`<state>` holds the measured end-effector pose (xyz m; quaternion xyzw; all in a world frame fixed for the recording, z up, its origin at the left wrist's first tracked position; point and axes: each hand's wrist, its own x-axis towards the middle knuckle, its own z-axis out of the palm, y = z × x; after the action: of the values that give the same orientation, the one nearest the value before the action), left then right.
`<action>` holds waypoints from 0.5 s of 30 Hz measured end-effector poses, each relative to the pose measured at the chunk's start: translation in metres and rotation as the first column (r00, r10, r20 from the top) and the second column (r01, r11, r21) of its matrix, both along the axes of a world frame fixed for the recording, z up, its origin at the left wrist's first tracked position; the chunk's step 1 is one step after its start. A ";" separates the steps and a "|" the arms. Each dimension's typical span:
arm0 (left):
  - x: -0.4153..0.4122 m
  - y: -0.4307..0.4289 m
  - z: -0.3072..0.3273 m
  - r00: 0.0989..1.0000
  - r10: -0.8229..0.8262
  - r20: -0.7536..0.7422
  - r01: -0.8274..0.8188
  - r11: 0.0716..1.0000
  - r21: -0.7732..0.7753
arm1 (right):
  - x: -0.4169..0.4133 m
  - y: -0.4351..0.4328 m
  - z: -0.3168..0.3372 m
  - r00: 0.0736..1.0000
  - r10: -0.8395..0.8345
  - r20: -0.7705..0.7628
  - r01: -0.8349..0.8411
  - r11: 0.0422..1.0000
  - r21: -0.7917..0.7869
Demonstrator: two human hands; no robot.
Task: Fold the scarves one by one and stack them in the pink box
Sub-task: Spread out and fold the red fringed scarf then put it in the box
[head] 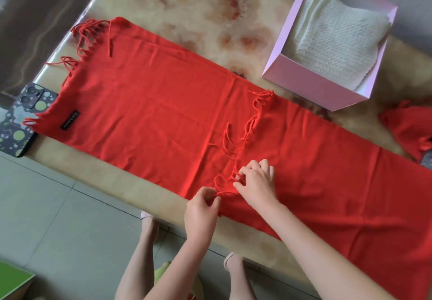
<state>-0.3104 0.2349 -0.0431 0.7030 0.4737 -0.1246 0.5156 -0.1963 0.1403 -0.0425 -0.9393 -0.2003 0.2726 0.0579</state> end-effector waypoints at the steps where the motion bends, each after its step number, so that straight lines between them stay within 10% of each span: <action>1: -0.001 0.001 -0.001 1.000 0.002 0.005 -0.002 1.000 0.001 | -0.004 0.005 0.001 0.999 -0.018 -0.041 0.020 0.999 0.046; 5: -0.003 0.002 0.000 0.999 0.027 0.034 -0.025 0.999 -0.046 | -0.009 0.026 0.015 0.943 0.018 -0.332 0.099 0.938 0.332; 15: -0.001 -0.001 -0.003 1.000 0.028 -0.011 -0.029 0.994 -0.105 | 0.104 -0.004 -0.002 0.948 -0.316 0.049 0.282 0.899 0.334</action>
<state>-0.3113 0.2336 -0.0460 0.6675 0.4788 -0.1454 0.5513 -0.0919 0.1364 -0.0447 -0.9493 -0.0981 0.1756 0.2417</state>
